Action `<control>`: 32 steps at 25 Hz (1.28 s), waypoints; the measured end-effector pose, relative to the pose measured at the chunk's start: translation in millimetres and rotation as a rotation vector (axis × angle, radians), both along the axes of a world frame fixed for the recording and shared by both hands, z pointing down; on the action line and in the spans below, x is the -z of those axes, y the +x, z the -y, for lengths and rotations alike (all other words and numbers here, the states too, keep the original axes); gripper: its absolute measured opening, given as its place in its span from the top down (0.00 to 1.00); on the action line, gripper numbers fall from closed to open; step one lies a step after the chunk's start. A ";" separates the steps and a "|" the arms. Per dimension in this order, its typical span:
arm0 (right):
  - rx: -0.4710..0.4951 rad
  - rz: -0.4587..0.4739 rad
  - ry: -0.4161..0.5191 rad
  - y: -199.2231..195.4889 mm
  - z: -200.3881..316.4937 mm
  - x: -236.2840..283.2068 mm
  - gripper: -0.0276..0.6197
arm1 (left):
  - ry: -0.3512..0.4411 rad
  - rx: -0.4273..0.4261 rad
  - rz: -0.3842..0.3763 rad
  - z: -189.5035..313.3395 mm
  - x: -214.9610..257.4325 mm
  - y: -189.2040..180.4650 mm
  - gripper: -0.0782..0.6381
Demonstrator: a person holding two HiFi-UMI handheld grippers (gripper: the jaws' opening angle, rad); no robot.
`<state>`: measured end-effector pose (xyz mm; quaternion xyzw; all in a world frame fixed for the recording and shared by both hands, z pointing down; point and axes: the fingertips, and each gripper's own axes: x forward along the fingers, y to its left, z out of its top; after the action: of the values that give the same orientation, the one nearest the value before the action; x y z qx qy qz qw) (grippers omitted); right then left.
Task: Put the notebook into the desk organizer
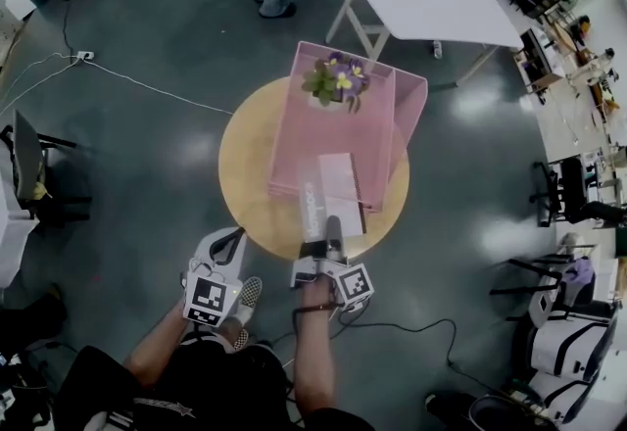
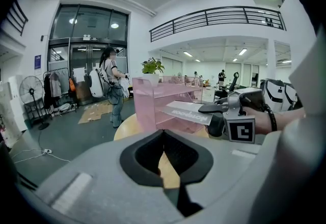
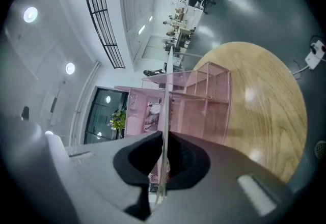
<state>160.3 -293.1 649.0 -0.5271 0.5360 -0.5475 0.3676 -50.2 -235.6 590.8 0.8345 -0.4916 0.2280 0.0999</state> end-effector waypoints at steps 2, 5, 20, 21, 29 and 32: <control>-0.003 0.006 -0.007 -0.8 3.9 -2.8 0.94 | -0.002 0.001 0.001 0.0 -1.4 -0.8 0.88; -0.005 0.020 -0.011 -3.3 11.2 -4.6 0.94 | -0.007 0.004 0.002 -0.1 -3.2 -1.8 0.88; -0.005 0.019 -0.022 -5.5 27.6 -9.1 0.91 | -0.015 0.007 0.007 -7.9 -6.3 -7.8 0.88; -0.005 0.018 -0.021 -5.2 27.6 -9.0 0.91 | -0.015 0.007 0.007 -8.2 -6.1 -7.9 0.88; 0.023 0.024 0.003 -8.9 29.2 -6.6 0.58 | -0.017 0.000 0.001 -11.8 -6.1 -7.2 0.88; 0.023 0.021 -0.014 -9.3 25.8 -8.1 0.54 | -0.016 -0.001 -0.001 -14.5 -5.2 -7.6 0.88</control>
<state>151.0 -319.0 657.2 -0.5177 0.5345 -0.5608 0.3631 -57.7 -221.1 596.0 0.8341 -0.4893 0.2313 0.1067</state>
